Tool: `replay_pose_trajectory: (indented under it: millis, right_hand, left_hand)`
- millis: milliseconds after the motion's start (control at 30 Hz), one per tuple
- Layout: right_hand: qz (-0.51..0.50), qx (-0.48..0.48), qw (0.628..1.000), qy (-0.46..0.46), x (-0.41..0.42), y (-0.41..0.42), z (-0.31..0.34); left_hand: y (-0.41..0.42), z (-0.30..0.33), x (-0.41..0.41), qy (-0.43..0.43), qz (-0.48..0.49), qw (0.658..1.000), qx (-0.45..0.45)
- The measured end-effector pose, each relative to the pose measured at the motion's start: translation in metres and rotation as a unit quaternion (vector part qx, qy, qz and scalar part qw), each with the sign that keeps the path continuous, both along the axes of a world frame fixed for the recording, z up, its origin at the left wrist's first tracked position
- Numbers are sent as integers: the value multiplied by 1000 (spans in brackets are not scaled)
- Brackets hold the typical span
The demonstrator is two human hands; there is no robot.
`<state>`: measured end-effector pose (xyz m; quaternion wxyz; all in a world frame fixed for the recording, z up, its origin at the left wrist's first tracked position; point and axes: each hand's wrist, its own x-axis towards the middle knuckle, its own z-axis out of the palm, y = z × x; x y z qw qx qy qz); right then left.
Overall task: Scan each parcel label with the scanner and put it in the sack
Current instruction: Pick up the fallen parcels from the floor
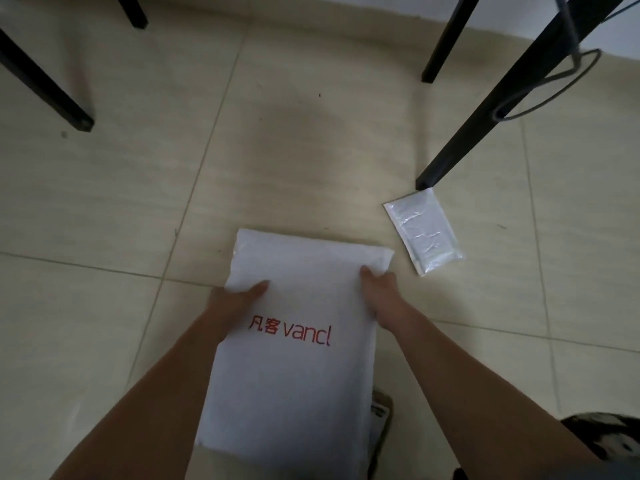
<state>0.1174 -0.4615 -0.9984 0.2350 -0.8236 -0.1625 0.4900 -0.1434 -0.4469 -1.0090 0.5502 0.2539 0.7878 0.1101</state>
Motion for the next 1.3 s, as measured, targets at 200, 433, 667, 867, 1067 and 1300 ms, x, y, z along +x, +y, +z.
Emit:
replay_pose_trajectory:
  millis: [200,433,667,867,1067,1300]
  right_hand:
    - [101,113,973,-176,41,48,10]
    - [174,-27,913,-367,124,32,-50]
    - [55,-97,935,-337,111,26,-63]
    - [-133,233,961,-62,51,27,13]
    - [97,98,957,257,-14,9,57]
    - [100,14,995,-15,-3,-33,35]
  left_hand:
    - [48,23,3,54,84,986,133]
    - [46,34,16,273,7,931,242]
    - [22,35,84,84,-308,913,254]
    - [19,56,89,26,-221,953,206]
    - [15,75,79,-159,-69,980,102]
    - [-11,48,67,93,-98,989,67]
